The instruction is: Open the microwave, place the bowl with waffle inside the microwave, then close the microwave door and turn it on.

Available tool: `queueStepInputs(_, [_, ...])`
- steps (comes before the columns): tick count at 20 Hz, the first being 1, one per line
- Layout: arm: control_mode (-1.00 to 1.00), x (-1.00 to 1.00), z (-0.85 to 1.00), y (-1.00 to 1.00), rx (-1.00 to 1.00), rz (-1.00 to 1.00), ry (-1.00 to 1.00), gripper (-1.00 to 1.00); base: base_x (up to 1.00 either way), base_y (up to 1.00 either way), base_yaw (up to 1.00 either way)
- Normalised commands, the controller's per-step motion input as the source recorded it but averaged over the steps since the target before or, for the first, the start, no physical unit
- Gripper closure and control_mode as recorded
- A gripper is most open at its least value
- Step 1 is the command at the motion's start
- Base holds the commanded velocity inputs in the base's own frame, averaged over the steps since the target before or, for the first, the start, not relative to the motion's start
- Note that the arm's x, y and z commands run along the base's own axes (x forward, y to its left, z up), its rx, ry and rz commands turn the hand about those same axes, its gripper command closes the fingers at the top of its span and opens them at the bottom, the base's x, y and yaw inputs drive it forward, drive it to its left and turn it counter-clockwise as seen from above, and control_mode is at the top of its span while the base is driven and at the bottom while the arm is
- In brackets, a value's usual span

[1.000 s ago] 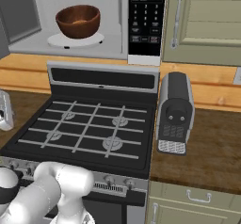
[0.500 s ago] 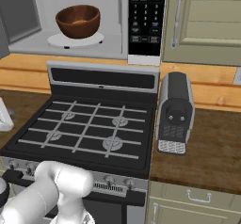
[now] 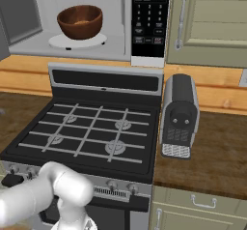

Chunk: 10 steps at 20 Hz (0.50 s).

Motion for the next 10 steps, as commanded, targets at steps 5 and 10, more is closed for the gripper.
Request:
queueStepInputs(5, [-1.0, -0.11, -0.01, 0.11, -0.7, -0.28, 0.07, 1.0, 0.0, 0.0, 0.0])
queueStepInputs(10, [-1.0, -0.86, 0.3, 0.01, -0.44, -0.08, -0.08, 1.0, 0.0, 0.0, 0.0])
